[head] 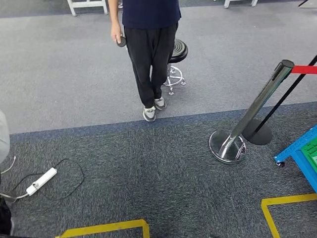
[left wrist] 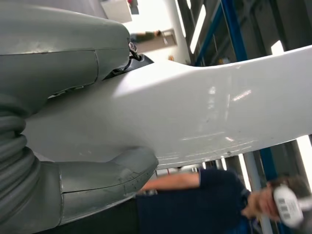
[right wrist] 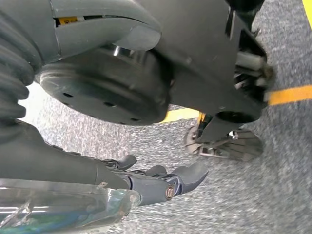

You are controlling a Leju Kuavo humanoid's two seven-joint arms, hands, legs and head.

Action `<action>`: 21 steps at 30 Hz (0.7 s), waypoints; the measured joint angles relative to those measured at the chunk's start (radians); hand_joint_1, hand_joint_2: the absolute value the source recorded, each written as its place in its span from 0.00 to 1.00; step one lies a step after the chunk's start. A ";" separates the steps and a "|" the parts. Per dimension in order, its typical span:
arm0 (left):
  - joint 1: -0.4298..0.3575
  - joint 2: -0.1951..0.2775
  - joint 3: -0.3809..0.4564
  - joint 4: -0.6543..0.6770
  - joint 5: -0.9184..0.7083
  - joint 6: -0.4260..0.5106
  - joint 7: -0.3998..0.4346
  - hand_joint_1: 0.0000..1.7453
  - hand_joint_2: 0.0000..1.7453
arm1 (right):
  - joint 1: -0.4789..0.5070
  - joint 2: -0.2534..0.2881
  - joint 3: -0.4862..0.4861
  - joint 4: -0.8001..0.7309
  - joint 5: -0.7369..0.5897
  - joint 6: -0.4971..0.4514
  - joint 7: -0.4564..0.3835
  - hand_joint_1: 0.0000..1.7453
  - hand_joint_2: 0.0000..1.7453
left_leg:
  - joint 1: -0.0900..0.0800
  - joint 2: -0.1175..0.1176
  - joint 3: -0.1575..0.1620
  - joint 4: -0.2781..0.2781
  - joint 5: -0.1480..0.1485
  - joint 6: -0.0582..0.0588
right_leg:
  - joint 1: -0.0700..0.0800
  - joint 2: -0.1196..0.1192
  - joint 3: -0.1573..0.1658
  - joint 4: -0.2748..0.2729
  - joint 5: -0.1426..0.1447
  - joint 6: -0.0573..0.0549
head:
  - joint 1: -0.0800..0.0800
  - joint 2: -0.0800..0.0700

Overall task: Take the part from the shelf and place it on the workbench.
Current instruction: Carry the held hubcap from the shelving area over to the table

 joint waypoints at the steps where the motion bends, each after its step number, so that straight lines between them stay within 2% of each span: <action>1: -0.005 0.000 0.000 0.002 0.002 -0.003 0.000 1.00 1.00 | 0.001 0.000 -0.001 0.000 -0.001 0.000 -0.001 0.00 1.00 | 0.000 -0.013 -0.002 0.000 0.001 0.003 | -0.001 0.027 -0.032 0.070 -0.036 0.002 | 0.003 0.000; 2: -0.009 0.000 0.001 0.004 0.005 -0.006 -0.001 1.00 1.00 | 0.002 0.000 -0.002 0.000 -0.002 0.000 -0.003 0.00 1.00 | 0.000 -0.026 -0.004 0.000 0.002 0.005 | -0.002 0.040 -0.064 0.138 -0.064 0.003 | 0.004 0.000; 3: -0.013 0.000 0.001 0.007 0.007 -0.009 -0.001 1.00 1.00 | 0.002 0.000 -0.002 0.000 -0.004 0.000 -0.005 0.00 1.00 | -0.001 -0.039 -0.005 0.001 0.003 0.006 | -0.002 0.046 -0.086 0.183 -0.077 0.003 | 0.004 0.000; 4: -0.017 0.000 0.002 0.011 0.009 -0.011 -0.002 1.00 1.00 | 0.001 0.000 -0.003 0.000 -0.006 0.000 -0.008 0.00 1.00 | -0.001 -0.054 -0.006 0.001 0.004 0.006 | -0.002 0.048 -0.090 0.189 -0.069 0.002 | 0.004 0.000; 5: -0.021 0.000 0.002 0.014 0.011 -0.013 -0.002 1.00 1.00 | 0.001 0.000 -0.004 0.000 -0.008 -0.001 -0.013 0.00 1.00 | 0.000 -0.069 -0.006 0.002 0.005 0.004 | -0.003 0.051 -0.074 0.154 -0.042 0.001 | 0.004 0.000; 6: -0.026 -0.001 0.002 0.018 0.014 -0.015 -0.004 1.00 1.00 | 0.000 0.000 -0.006 0.000 -0.010 -0.001 -0.020 0.00 1.00 | 0.001 -0.084 -0.005 0.003 0.006 0.001 | -0.006 0.063 -0.042 0.088 -0.004 0.001 | 0.004 0.000; 8: -0.031 -0.001 0.003 0.022 0.018 -0.018 -0.014 1.00 1.00 | 0.000 0.001 -0.011 0.000 -0.013 -0.001 -0.034 0.00 1.00 | 0.002 -0.110 -0.008 0.006 0.007 -0.009 | -0.013 0.110 0.023 -0.042 0.044 0.003 | 0.004 0.000; 9: -0.030 -0.002 0.004 0.022 0.021 -0.019 -0.021 1.00 1.00 | 0.001 0.001 -0.014 0.000 -0.014 -0.003 -0.038 0.00 1.00 | 0.003 -0.120 -0.012 0.007 0.009 -0.016 | -0.015 0.128 0.042 -0.078 0.051 0.002 | 0.004 0.000; 10: -0.028 -0.003 0.005 0.022 0.024 -0.021 -0.027 1.00 1.00 | 0.001 0.001 -0.017 0.000 -0.014 -0.006 -0.040 0.00 1.00 | 0.005 -0.130 -0.016 0.007 0.012 -0.023 | -0.013 0.135 0.048 -0.088 0.048 -0.001 | 0.003 0.000; 12: -0.018 -0.005 0.006 0.022 0.028 -0.023 -0.033 1.00 1.00 | 0.002 0.001 -0.020 0.000 -0.013 -0.013 -0.039 0.00 1.00 | 0.010 -0.141 -0.022 0.005 0.017 -0.036 | -0.009 0.114 0.050 -0.091 0.053 -0.013 | 0.003 0.000; 13: -0.014 -0.006 0.007 0.022 0.029 -0.023 -0.034 1.00 1.00 | 0.002 0.001 -0.021 0.000 -0.013 -0.015 -0.039 0.00 1.00 | 0.010 -0.125 -0.027 0.012 0.012 -0.040 | -0.008 0.103 0.050 -0.094 0.056 -0.021 | 0.001 0.000; 14: -0.012 -0.007 0.007 0.022 0.029 -0.023 -0.035 1.00 1.00 | 0.003 0.001 -0.022 0.000 -0.013 -0.016 -0.039 0.00 1.00 | 0.008 -0.099 -0.039 0.036 -0.004 -0.043 | -0.008 0.091 0.051 -0.097 0.059 -0.028 | -0.001 0.000; 16: -0.011 -0.010 0.006 0.023 0.029 -0.023 -0.036 1.00 1.00 | 0.006 0.000 -0.025 0.000 -0.013 -0.019 -0.033 0.00 1.00 | 0.003 -0.041 -0.093 0.148 -0.066 -0.046 | -0.004 0.064 0.049 -0.101 0.060 -0.038 | -0.006 0.000; 17: -0.009 -0.012 0.006 0.024 0.028 -0.022 -0.036 1.00 1.00 | 0.008 -0.001 -0.027 0.000 -0.012 -0.022 -0.027 0.00 1.00 | 0.003 -0.030 -0.126 0.220 -0.098 -0.046 | -0.001 0.050 0.048 -0.101 0.060 -0.041 | -0.006 0.000; 18: -0.005 -0.015 0.005 0.025 0.027 -0.020 -0.037 1.00 1.00 | 0.012 -0.002 -0.029 0.000 -0.012 -0.026 -0.018 0.00 1.00 | 0.003 -0.027 -0.151 0.276 -0.117 -0.046 | 0.001 0.035 0.048 -0.101 0.059 -0.043 | -0.006 0.000; 19: 0.001 -0.018 0.005 0.027 0.026 -0.017 -0.038 1.00 1.00 | 0.015 -0.005 -0.031 0.000 -0.010 -0.030 -0.006 0.00 1.00 | 0.003 -0.026 -0.160 0.299 -0.117 -0.046 | 0.002 0.020 0.048 -0.101 0.058 -0.044 | -0.006 0.000; 20: 0.008 -0.022 0.005 0.028 0.025 -0.014 -0.039 1.00 1.00 | 0.018 -0.007 -0.033 0.000 -0.008 -0.033 0.008 0.00 1.00 | 0.003 -0.023 -0.149 0.280 -0.099 -0.044 | 0.003 0.007 0.049 -0.101 0.057 -0.044 | -0.006 0.000; 21: 0.014 -0.025 0.005 0.028 0.024 -0.011 -0.041 1.00 1.00 | 0.020 -0.009 -0.035 0.000 -0.006 -0.035 0.023 0.00 1.00 | 0.002 -0.015 -0.119 0.227 -0.068 -0.041 | 0.004 -0.005 0.050 -0.101 0.056 -0.044 | -0.006 0.000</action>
